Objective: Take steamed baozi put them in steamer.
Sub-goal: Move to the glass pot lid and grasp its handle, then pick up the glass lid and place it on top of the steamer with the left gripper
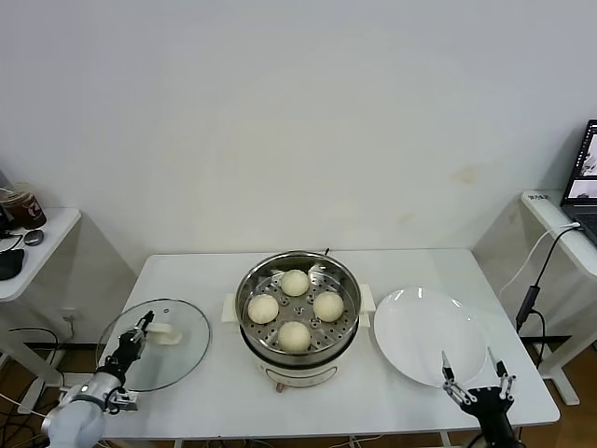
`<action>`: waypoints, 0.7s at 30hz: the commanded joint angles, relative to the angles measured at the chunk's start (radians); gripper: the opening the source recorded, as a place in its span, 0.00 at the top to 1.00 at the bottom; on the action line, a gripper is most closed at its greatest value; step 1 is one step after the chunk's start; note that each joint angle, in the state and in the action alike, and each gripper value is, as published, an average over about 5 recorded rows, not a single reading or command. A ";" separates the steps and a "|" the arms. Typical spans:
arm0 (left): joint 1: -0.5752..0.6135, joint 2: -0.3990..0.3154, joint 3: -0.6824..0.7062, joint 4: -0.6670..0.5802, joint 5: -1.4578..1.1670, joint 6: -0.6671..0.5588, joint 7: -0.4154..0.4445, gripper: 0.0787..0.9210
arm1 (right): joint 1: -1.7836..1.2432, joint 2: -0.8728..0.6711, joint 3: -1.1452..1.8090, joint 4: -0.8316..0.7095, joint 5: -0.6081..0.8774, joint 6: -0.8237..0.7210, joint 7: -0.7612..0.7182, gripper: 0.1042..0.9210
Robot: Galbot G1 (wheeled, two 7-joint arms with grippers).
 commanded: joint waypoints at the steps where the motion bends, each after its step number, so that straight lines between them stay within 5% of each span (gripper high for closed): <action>1: 0.311 0.070 -0.086 -0.489 -0.230 0.250 0.035 0.89 | -0.001 -0.042 -0.020 -0.027 -0.001 -0.003 -0.004 0.12; 11: 0.354 0.202 -0.130 -0.878 -0.534 0.563 0.317 0.89 | 0.033 -0.048 -0.056 -0.110 -0.019 0.018 -0.027 0.12; 17: 0.193 0.292 0.091 -0.972 -0.641 0.756 0.389 0.89 | 0.052 -0.026 -0.075 -0.137 -0.056 0.036 -0.028 0.12; 21: 0.020 0.284 0.316 -0.928 -0.570 0.797 0.402 0.89 | 0.068 -0.006 -0.078 -0.157 -0.103 0.050 -0.023 0.12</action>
